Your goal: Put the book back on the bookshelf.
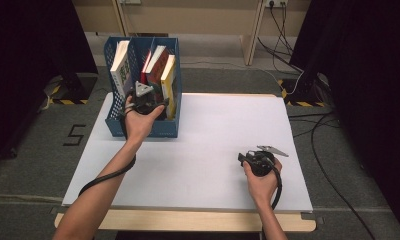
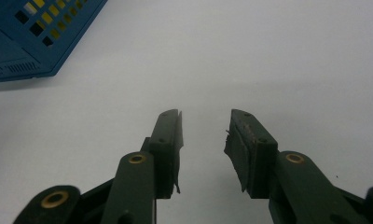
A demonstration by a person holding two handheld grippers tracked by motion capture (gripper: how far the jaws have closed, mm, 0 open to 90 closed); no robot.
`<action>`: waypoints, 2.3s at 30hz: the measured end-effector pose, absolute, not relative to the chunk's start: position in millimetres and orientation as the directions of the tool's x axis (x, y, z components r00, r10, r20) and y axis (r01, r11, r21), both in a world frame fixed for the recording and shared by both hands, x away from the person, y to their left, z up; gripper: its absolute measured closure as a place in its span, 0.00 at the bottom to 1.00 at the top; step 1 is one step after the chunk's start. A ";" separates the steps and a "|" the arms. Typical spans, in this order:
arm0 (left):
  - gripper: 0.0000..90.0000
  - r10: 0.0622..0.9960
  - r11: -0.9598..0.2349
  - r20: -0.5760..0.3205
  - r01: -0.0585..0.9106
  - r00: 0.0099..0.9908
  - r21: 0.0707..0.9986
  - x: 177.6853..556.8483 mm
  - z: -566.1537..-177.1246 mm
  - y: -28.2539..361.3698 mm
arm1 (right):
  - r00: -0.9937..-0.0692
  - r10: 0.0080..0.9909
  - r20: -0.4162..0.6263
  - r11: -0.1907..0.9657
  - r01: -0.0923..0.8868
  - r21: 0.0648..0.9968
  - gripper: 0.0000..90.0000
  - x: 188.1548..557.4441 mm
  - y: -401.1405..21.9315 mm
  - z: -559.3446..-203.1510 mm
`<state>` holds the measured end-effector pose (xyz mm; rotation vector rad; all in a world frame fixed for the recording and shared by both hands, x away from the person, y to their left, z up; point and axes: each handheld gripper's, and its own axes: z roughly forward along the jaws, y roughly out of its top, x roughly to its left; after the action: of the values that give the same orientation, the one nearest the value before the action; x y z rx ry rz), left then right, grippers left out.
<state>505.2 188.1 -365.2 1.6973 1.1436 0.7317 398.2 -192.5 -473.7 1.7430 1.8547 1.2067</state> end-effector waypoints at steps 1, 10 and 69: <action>0.42 0.920 -0.135 -0.022 0.367 0.392 0.920 503.0 -366.5 189.4 | -0.202 0.931 0.304 -0.102 0.657 0.747 0.71 398.3 -192.4 -473.9; 0.42 0.915 -0.133 -0.027 0.365 0.403 0.922 486.1 -375.0 199.6 | -0.202 0.931 0.304 -0.101 0.658 0.747 0.71 398.1 -191.8 -474.2; 0.41 0.948 -0.082 -0.061 0.424 0.311 0.902 394.2 -487.5 295.8 | -0.204 0.933 0.295 -0.087 0.669 0.738 0.67 397.5 -191.1 -479.5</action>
<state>394.2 295.8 -487.5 1.6700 1.2590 0.7239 397.5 -191.1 -479.5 1.7436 1.8753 1.1825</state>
